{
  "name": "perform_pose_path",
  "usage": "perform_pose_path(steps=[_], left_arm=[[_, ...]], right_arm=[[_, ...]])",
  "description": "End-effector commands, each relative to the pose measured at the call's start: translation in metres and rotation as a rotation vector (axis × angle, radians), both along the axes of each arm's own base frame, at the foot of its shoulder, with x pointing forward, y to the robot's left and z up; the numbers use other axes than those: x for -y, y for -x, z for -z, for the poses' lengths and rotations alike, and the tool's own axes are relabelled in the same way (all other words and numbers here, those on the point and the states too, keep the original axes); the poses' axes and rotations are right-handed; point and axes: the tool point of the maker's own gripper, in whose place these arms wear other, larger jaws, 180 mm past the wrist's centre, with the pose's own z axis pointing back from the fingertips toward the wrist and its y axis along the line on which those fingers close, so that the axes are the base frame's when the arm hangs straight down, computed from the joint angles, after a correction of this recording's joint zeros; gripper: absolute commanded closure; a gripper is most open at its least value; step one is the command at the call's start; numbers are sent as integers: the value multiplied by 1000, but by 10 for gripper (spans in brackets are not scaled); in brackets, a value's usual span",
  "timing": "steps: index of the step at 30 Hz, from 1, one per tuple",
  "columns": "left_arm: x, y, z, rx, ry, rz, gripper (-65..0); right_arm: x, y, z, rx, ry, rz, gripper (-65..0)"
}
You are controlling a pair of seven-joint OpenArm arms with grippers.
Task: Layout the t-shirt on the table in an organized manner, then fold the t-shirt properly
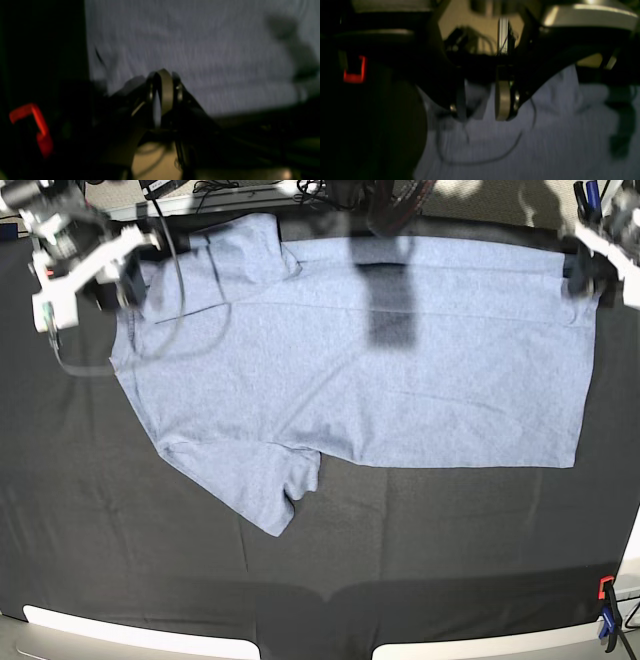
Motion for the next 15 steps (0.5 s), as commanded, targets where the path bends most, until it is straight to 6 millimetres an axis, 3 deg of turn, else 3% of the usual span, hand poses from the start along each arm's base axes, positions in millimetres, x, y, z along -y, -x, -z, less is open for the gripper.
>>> perform_pose_path(steps=[1,7,15], left_arm=[[-1,5,-6,6,0,11,-20],[-1,57,10,-147,-3,15,-20],[-1,124,23,-348,-9,23,-20]], right_arm=[[-2,2,-8,16,4,-21,-189],[5,49,7,-171,18,-12,-189],[-4,144,31,-526,-4,-75,-189]])
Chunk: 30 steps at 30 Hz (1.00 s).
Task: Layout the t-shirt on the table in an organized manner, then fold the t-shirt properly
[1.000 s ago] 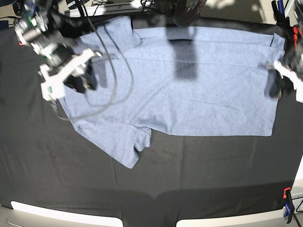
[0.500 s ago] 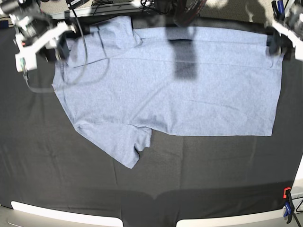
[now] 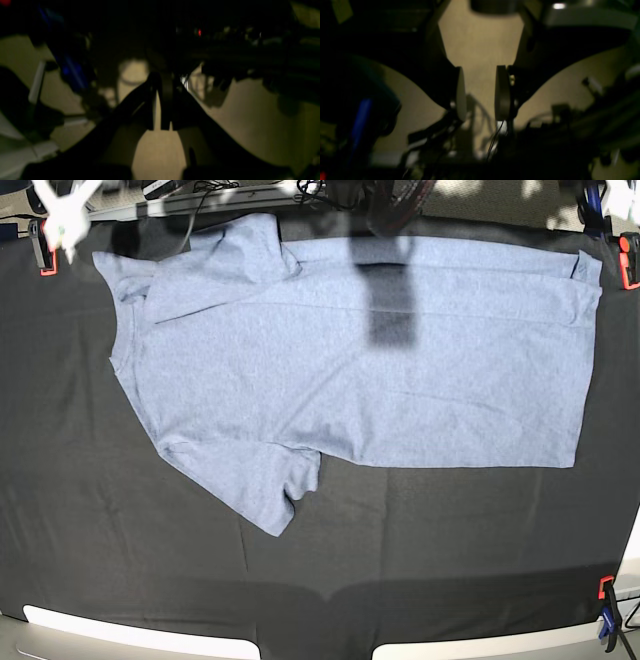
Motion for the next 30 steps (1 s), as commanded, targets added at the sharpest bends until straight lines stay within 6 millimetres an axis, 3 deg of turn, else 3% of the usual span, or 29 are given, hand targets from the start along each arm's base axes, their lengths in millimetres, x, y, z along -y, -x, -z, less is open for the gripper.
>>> perform_pose_path(steps=[1,2,3,4,12,18,24,30], left_arm=[[-1,0,-5,15,6,-1,-20],[-2,4,-2,6,9,-14,-20],[-2,10,4,-12,18,-39,-20],[-2,14,8,-24,24,-47,-20],[10,80,86,-227,120,-149,-20],[22,96,135,-267,140,-182,-22],[29,79,162,-245,173,-247,-22],[24,45,178,-193,182,-309,-22]], right_arm=[[-6,12,2,-33,-25,-28,-189],[-12,23,8,-67,-58,-40,-189],[-20,33,16,-103,-94,-48,0],[-28,43,24,-138,-132,-54,-189],[-66,115,96,-463,-244,-157,-189],[-55,140,151,-594,-126,-165,-189],[-24,126,204,-584,-6,-80,-190],[-12,89,246,-494,25,-42,-190]])
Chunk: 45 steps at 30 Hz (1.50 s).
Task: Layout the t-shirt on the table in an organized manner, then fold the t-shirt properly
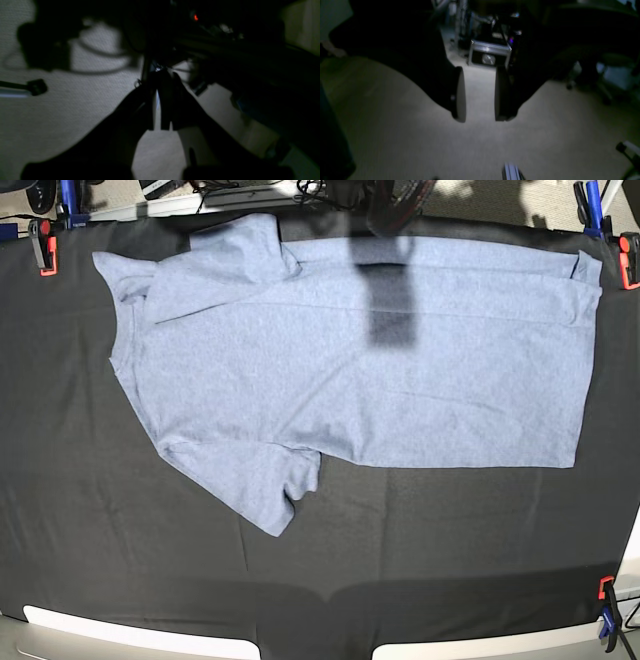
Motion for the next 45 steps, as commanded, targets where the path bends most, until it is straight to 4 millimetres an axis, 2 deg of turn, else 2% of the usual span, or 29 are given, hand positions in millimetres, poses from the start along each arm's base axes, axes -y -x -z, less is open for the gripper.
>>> perform_pose_path(steps=[1,5,8,12,14,17,19,24,28,32,45], left_arm=[[-7,0,-1,4,-5,-4,-22],[-8,-17,8,9,-1,-30,-22],[-8,-26,11,31,-20,5,-22],[-9,-29,11,51,-34,26,-22],[-8,-29,11,51,-32,26,-22],[-4,-32,14,49,-43,12,-22],[6,-36,18,52,-37,-3,-22],[56,-43,28,51,20,45,-22],[83,-43,30,51,60,20,-22],[92,-39,32,35,72,21,-22],[93,-35,32,16,76,27,-22]], right_arm=[[9,-3,3,13,19,-19,-190],[22,-18,24,117,57,-97,-190],[37,-27,36,186,139,-77,-190],[60,-35,43,219,277,-31,-190],[65,-38,44,215,312,-21,-190],[59,-47,46,240,308,65,-190],[52,-51,48,259,298,109,-190],[42,-69,50,330,276,131,-190],[39,-75,50,343,258,171,-190],[30,-76,50,346,206,177,-190],[17,-87,49,371,133,171,-190]])
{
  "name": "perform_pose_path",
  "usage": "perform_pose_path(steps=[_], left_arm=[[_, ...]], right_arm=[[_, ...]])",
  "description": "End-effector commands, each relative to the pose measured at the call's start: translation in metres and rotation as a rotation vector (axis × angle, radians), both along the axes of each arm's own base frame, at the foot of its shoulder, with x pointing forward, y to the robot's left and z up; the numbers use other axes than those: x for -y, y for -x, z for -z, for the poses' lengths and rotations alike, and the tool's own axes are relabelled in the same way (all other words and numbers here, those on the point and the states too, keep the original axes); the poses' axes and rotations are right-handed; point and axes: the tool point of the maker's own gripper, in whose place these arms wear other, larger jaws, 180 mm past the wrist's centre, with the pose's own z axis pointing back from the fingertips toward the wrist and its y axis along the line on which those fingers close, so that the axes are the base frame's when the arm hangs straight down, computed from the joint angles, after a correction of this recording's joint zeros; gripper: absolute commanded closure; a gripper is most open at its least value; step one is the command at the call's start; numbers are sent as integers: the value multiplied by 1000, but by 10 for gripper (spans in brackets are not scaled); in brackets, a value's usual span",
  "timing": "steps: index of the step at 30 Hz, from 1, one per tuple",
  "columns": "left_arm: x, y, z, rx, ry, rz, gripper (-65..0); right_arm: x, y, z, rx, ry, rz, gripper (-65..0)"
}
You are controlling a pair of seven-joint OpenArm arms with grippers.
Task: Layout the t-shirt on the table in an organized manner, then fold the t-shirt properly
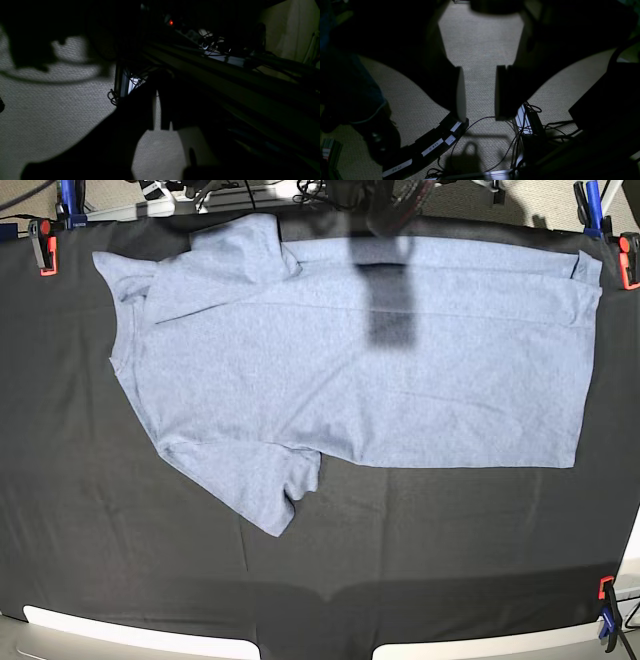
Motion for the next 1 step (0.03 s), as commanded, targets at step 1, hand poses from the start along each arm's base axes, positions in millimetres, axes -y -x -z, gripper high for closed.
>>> perform_pose_path(steps=[1], left_arm=[[-3,0,-2,8,-1,-3,-22]], right_arm=[[3,-6,-1,18,-2,-1,-190]])
